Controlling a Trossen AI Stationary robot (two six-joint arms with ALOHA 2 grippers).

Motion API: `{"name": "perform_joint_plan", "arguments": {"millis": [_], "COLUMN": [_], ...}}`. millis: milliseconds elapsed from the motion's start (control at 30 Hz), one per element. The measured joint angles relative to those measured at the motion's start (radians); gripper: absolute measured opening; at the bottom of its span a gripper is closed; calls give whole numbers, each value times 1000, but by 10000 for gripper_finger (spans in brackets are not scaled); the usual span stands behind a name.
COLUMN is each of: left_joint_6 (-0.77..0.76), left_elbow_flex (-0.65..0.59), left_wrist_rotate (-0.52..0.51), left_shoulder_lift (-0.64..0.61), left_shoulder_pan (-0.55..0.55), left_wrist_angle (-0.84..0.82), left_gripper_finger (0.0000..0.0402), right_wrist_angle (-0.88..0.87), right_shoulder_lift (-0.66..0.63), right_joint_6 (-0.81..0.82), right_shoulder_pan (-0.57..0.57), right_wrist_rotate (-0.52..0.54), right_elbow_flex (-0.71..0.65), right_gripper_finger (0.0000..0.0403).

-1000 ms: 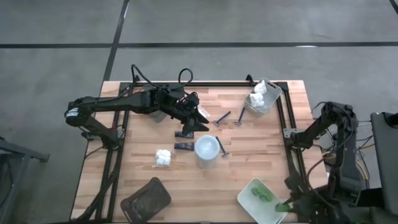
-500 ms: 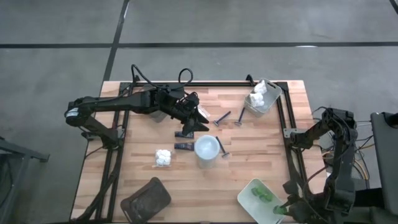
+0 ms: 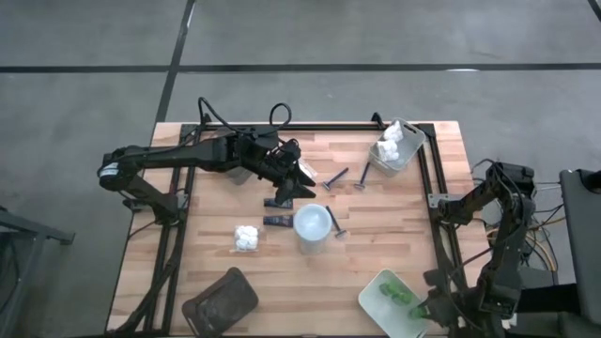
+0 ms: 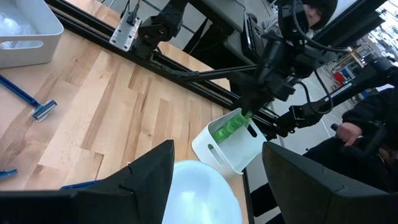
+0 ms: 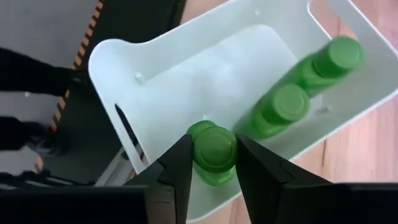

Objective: Pick & Place Travel size toiletries
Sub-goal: Put the green shampoo into the white bin

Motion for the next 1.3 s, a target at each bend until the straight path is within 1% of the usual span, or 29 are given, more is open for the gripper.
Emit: {"name": "perform_joint_plan", "arguments": {"millis": [200, 367, 500, 667, 800, 900, 1033, 1167, 1300], "left_joint_6": [0, 0, 0, 0, 0, 0, 0, 0, 0], "left_elbow_flex": [0, 0, 0, 0, 0, 0, 0, 0, 0], "left_wrist_rotate": [0, 0, 0, 0, 0, 0, 0, 0, 0], "left_shoulder_lift": [0, 0, 0, 0, 0, 0, 0, 0, 0], "left_shoulder_pan": [0, 0, 0, 0, 0, 0, 0, 0, 0], "left_wrist_angle": [0, 0, 0, 0, 0, 0, 0, 0, 0], "left_gripper_finger": [248, 248, 248, 248, 248, 248, 248, 248, 248], "right_wrist_angle": [-92, -92, -92, -94, -94, -94, -93, -80, -61], "right_shoulder_lift": [1, 2, 2, 2, 2, 2, 2, 2, 2], "right_joint_6": [105, 259, 339, 415, 415, 393, 307, 263, 229], "right_shoulder_pan": [0, 0, 0, 0, 0, 0, 0, 0, 0], "right_wrist_rotate": [2, 2, 2, 2, 2, 3, 26, 51, 55], "right_elbow_flex": [25, 1, -5, -5, -6, -10, -12, -12, -12], "right_gripper_finger": [97, 103, 110, 99, 99, 113, 132, 144, 155]}}
